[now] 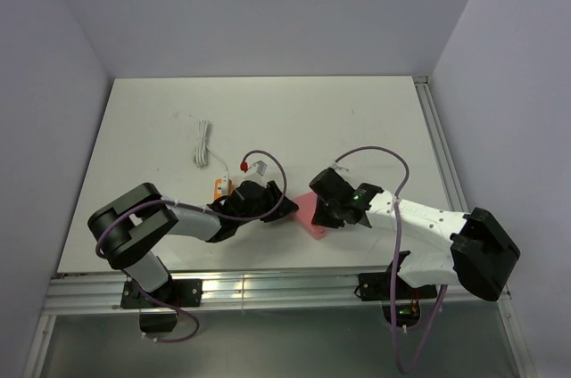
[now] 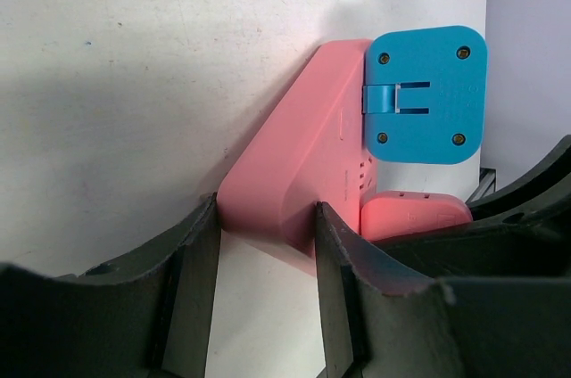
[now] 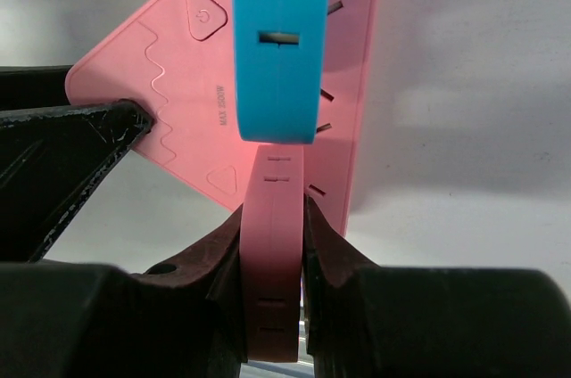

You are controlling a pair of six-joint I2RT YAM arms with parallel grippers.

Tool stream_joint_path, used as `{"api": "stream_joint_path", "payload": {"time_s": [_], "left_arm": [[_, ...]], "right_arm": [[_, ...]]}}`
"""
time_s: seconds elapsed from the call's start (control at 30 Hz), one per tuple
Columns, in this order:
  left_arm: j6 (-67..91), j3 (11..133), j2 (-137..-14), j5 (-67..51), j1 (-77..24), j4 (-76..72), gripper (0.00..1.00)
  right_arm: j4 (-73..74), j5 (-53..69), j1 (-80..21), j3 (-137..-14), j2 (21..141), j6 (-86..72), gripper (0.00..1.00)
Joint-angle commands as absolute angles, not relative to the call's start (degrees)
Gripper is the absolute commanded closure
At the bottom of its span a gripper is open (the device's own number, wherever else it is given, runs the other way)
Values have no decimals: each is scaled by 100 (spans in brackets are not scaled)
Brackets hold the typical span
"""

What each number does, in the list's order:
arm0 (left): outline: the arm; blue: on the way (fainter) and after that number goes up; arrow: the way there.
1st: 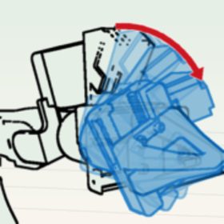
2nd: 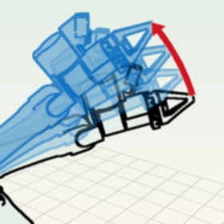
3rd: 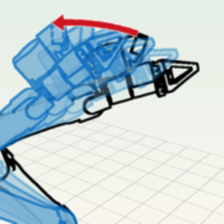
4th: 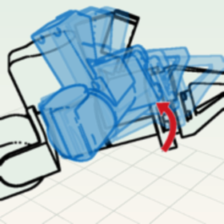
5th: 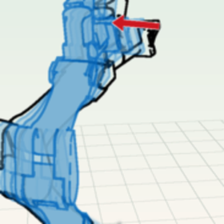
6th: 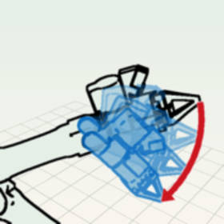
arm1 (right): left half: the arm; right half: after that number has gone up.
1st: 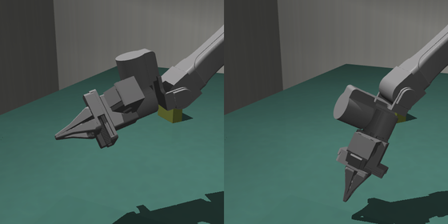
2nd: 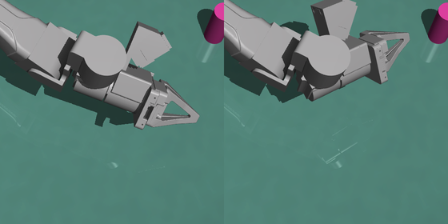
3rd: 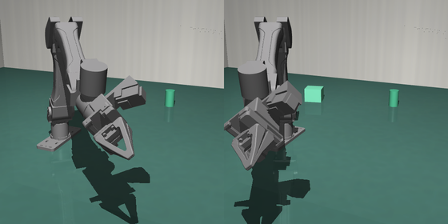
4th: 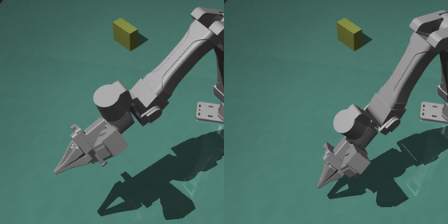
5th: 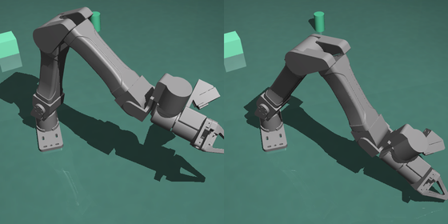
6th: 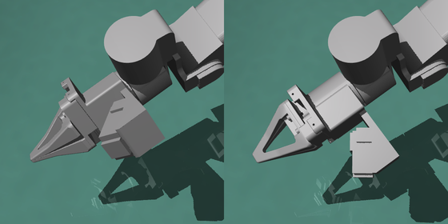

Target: Insert the plug

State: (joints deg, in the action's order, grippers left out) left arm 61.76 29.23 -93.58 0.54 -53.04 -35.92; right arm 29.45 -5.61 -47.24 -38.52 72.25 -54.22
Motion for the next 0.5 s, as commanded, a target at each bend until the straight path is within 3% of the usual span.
{"api": "stream_joint_path", "payload": {"time_s": [0.0,0.47], "left_arm": [[6108,2812,-9580,-527,-5634,-3164,100],[6152,2760,-9580,-536,-5695,-3226,100]], "right_arm": [[1995,-729,-4825,-3603,7550,-5801,100],[1828,-747,-4860,-3604,7735,-5520,100]]}}
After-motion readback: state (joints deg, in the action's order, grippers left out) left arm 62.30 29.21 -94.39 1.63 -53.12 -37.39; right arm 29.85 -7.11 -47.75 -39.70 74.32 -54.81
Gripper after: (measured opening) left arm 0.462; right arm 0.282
